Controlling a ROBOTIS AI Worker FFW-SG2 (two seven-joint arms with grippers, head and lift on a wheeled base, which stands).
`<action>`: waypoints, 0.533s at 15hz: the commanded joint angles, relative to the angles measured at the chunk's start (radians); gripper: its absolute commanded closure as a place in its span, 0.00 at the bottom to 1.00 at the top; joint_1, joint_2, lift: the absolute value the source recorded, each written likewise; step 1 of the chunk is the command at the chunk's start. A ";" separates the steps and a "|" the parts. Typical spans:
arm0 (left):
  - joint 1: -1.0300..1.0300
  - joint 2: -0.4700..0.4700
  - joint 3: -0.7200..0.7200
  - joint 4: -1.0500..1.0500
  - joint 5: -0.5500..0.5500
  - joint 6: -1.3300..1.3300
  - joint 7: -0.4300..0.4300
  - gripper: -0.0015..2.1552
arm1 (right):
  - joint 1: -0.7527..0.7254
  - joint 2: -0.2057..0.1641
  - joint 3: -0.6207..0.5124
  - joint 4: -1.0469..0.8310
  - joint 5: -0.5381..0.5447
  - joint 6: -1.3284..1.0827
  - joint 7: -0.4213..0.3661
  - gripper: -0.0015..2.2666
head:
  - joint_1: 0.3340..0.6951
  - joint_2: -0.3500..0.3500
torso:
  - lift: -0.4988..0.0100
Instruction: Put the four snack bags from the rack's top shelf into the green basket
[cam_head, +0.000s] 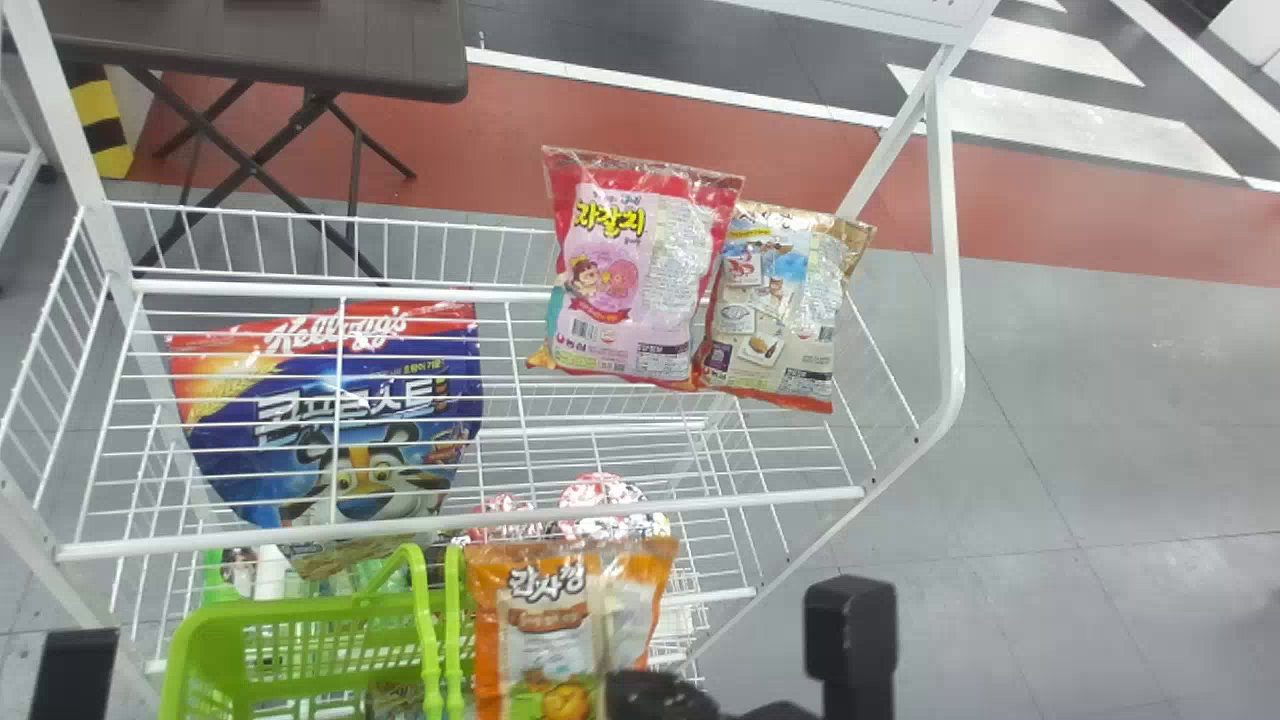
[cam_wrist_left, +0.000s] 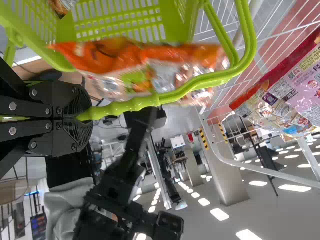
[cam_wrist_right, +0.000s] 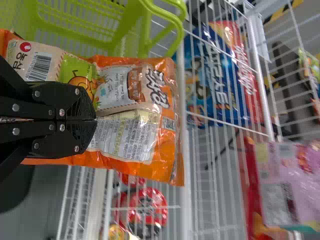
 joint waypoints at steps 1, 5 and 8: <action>0.000 0.000 -0.002 -0.002 0.000 0.001 0.001 0.99 | -0.008 0.001 0.078 0.042 0.006 0.005 0.010 0.97 | 1.00 0.00 | 0.98; 0.005 0.001 -0.021 -0.015 -0.009 0.001 0.004 0.99 | -0.042 0.000 0.166 0.082 0.044 0.005 0.009 0.97 | 1.00 0.00 | 0.98; 0.006 0.001 -0.021 -0.018 -0.012 0.001 0.007 0.99 | -0.056 -0.009 0.211 0.122 0.039 0.026 0.024 0.97 | 1.00 0.01 | 0.98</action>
